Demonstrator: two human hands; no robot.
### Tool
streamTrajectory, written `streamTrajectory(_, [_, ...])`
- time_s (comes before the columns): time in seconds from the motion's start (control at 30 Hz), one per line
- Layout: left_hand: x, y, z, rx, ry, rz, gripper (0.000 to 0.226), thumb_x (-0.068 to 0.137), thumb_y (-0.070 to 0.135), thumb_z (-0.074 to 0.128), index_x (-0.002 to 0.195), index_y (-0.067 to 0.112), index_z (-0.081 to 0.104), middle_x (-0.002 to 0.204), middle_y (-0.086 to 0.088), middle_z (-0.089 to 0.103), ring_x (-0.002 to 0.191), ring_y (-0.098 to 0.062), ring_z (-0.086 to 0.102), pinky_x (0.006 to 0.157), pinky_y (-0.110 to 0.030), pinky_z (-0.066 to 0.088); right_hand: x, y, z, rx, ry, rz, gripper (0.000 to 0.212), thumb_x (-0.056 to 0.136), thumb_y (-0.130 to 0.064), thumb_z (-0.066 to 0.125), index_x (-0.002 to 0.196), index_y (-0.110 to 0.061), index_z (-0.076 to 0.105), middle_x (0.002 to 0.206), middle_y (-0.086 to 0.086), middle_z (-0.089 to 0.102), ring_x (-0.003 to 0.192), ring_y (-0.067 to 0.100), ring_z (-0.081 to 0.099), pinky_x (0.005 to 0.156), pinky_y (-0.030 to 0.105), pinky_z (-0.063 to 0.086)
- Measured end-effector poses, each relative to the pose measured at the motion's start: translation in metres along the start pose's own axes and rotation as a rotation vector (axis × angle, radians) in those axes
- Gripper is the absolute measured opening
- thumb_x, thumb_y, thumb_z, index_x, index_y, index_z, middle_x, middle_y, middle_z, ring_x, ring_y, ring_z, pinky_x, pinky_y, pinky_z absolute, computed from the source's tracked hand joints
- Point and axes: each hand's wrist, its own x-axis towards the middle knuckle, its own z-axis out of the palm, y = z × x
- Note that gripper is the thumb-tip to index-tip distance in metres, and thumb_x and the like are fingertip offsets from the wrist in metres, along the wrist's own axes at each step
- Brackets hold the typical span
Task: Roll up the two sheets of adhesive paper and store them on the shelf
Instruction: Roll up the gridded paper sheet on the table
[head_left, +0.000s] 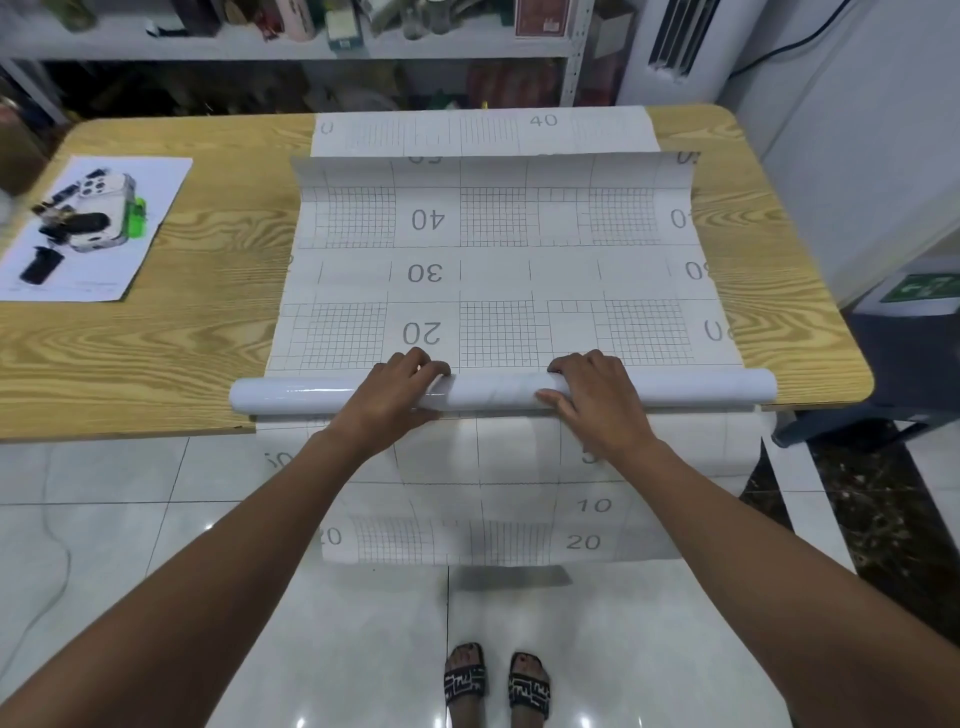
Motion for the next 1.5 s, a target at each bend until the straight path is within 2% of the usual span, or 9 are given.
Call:
streamTrajectory(0.17, [0.002, -0.003, -0.001, 0.003, -0.021, -0.002, 0.046, 0.078, 0.030, 0.070, 0.119, 0.017, 0.052, 0.107, -0.003, 0.052, 0.090, -0.023, 0.051, 0.074, -0.029, 0.029, 0.003, 0.002, 0.004, -0.063, -0.036, 0.012, 0.051, 0.091, -0.051, 0.029, 0.100, -0.013, 0.061, 0.096, 0.003, 0.060, 0.082, 0.024, 0.053, 0.079, 0.036, 0.036])
streamTrajectory(0.3, [0.004, -0.004, -0.002, -0.021, -0.053, 0.000, 0.048, 0.081, 0.030, 0.067, 0.124, 0.018, 0.050, 0.109, -0.001, 0.052, 0.093, -0.021, 0.052, 0.078, -0.027, 0.026, 0.006, 0.003, 0.005, -0.083, -0.032, 0.022, 0.054, 0.091, -0.049, 0.024, 0.100, -0.013, 0.063, 0.097, 0.003, 0.059, 0.083, 0.024, 0.053, 0.078, 0.035, 0.037])
streamTrajectory(0.53, [0.004, -0.006, -0.006, -0.050, -0.068, 0.020, 0.048, 0.085, 0.028, 0.064, 0.129, 0.016, 0.048, 0.112, -0.004, 0.055, 0.094, -0.025, 0.054, 0.081, -0.028, 0.027, 0.000, 0.003, 0.005, -0.078, 0.020, 0.004, 0.051, 0.091, -0.047, 0.029, 0.111, -0.013, 0.061, 0.107, 0.004, 0.059, 0.090, 0.025, 0.053, 0.082, 0.037, 0.037])
streamTrajectory(0.73, [0.008, -0.001, -0.014, -0.071, -0.125, -0.042, 0.059, 0.087, 0.033, 0.059, 0.138, 0.019, 0.033, 0.114, -0.005, 0.057, 0.103, -0.024, 0.047, 0.087, -0.034, 0.033, -0.006, 0.003, 0.006, -0.034, 0.036, -0.037, 0.053, 0.089, -0.051, 0.037, 0.120, -0.012, 0.054, 0.111, 0.006, 0.057, 0.095, 0.027, 0.053, 0.089, 0.036, 0.035])
streamTrajectory(0.93, [0.007, 0.004, -0.017, -0.119, -0.165, -0.105, 0.039, 0.091, 0.031, 0.053, 0.126, 0.016, 0.044, 0.114, -0.006, 0.054, 0.107, -0.022, 0.043, 0.090, -0.029, 0.027, -0.006, 0.004, 0.005, -0.016, 0.050, -0.063, 0.053, 0.085, -0.053, 0.043, 0.114, -0.011, 0.054, 0.108, 0.005, 0.057, 0.092, 0.026, 0.053, 0.088, 0.034, 0.037])
streamTrajectory(1.13, [0.008, 0.003, -0.013, -0.042, -0.114, -0.039, 0.037, 0.092, 0.030, 0.052, 0.124, 0.013, 0.051, 0.119, -0.005, 0.053, 0.113, -0.023, 0.039, 0.092, -0.030, 0.024, -0.005, 0.008, 0.007, -0.048, 0.083, -0.067, 0.045, 0.080, -0.046, 0.063, 0.108, -0.011, 0.058, 0.108, 0.006, 0.057, 0.089, 0.026, 0.052, 0.085, 0.033, 0.035])
streamTrajectory(1.27, [0.008, 0.003, -0.011, 0.019, -0.064, 0.002, 0.037, 0.092, 0.029, 0.051, 0.124, 0.010, 0.053, 0.115, -0.010, 0.051, 0.107, -0.027, 0.039, 0.087, -0.034, 0.028, -0.004, 0.007, 0.006, -0.076, 0.092, -0.055, 0.043, 0.077, -0.037, 0.074, 0.107, -0.010, 0.061, 0.108, 0.008, 0.058, 0.088, 0.029, 0.054, 0.083, 0.039, 0.042])
streamTrajectory(1.4, [0.003, 0.004, -0.010, -0.003, -0.090, -0.014, 0.057, 0.089, 0.050, 0.039, 0.133, 0.015, 0.042, 0.117, -0.006, 0.049, 0.105, -0.024, 0.040, 0.087, -0.033, 0.031, -0.005, 0.005, 0.002, -0.074, 0.051, -0.037, 0.038, 0.081, -0.035, 0.070, 0.108, -0.010, 0.061, 0.103, 0.009, 0.059, 0.086, 0.030, 0.054, 0.081, 0.042, 0.044])
streamTrajectory(1.5, [0.000, 0.008, -0.010, -0.017, -0.069, -0.005, 0.057, 0.085, 0.044, 0.056, 0.132, 0.015, 0.042, 0.120, -0.007, 0.048, 0.104, -0.025, 0.043, 0.087, -0.034, 0.033, -0.006, 0.005, 0.001, -0.084, -0.002, -0.027, 0.039, 0.088, -0.042, 0.054, 0.110, -0.011, 0.060, 0.102, 0.007, 0.058, 0.086, 0.028, 0.053, 0.083, 0.039, 0.040])
